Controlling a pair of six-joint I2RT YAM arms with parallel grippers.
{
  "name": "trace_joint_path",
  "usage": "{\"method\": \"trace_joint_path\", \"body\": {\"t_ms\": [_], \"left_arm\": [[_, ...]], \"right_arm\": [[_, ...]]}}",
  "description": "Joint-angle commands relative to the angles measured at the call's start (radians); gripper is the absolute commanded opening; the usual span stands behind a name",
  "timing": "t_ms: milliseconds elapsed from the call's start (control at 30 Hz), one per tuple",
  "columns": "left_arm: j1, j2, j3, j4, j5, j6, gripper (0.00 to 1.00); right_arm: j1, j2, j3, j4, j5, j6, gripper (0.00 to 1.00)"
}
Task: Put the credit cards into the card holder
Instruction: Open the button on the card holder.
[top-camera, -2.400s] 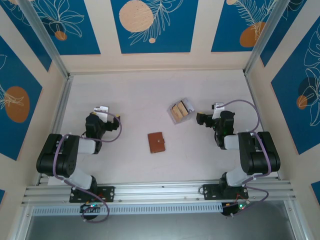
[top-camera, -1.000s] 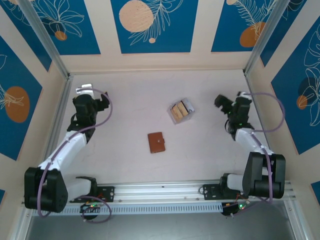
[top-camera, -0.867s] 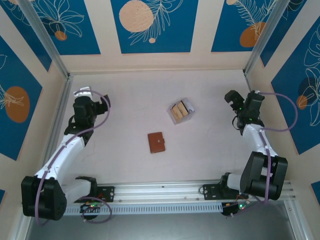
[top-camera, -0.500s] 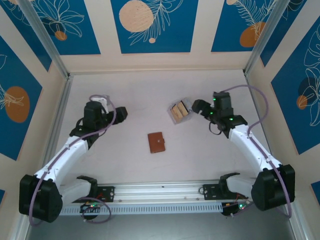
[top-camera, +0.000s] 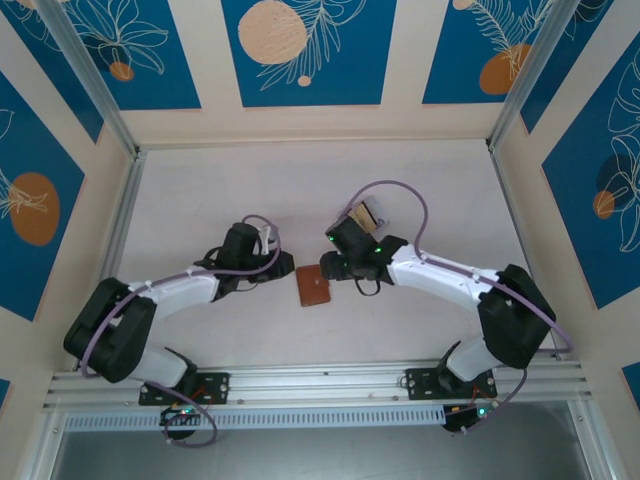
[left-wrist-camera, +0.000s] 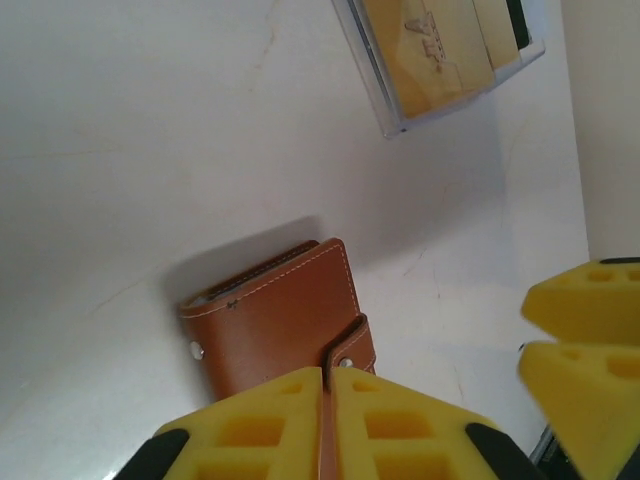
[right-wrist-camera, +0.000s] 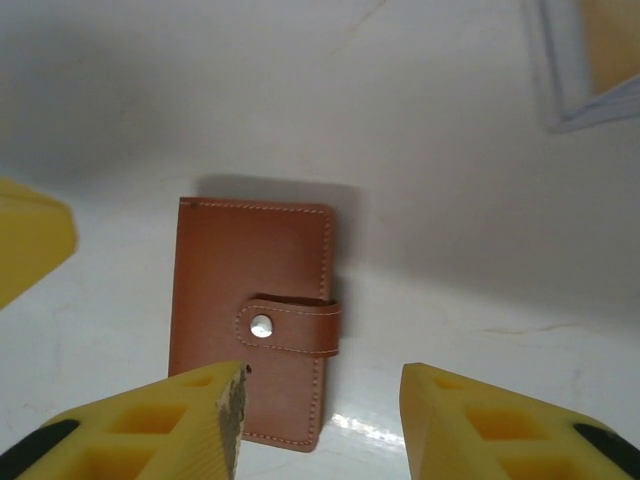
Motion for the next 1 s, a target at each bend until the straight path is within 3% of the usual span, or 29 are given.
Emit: {"method": "trace_joint_path", "body": {"t_ms": [0, 500, 833, 967], "left_arm": [[-0.011, 0.052, -0.003, 0.109, 0.053, -0.044, 0.08], [-0.019, 0.242, -0.082, 0.243, 0.009, -0.078, 0.00], [-0.035, 0.263, -0.110, 0.260, -0.011, -0.072, 0.00], [-0.039, 0.278, -0.115, 0.277, -0.011, -0.076, 0.00]], "right_arm": [[0.028, 0.062, 0.053, -0.013, 0.034, -0.012, 0.43], [0.105, 0.263, 0.147, -0.044, 0.046, -0.030, 0.42], [0.141, 0.367, 0.213, -0.144, 0.180, -0.015, 0.40], [0.154, 0.391, 0.224, -0.169, 0.227, -0.008, 0.34]]}}
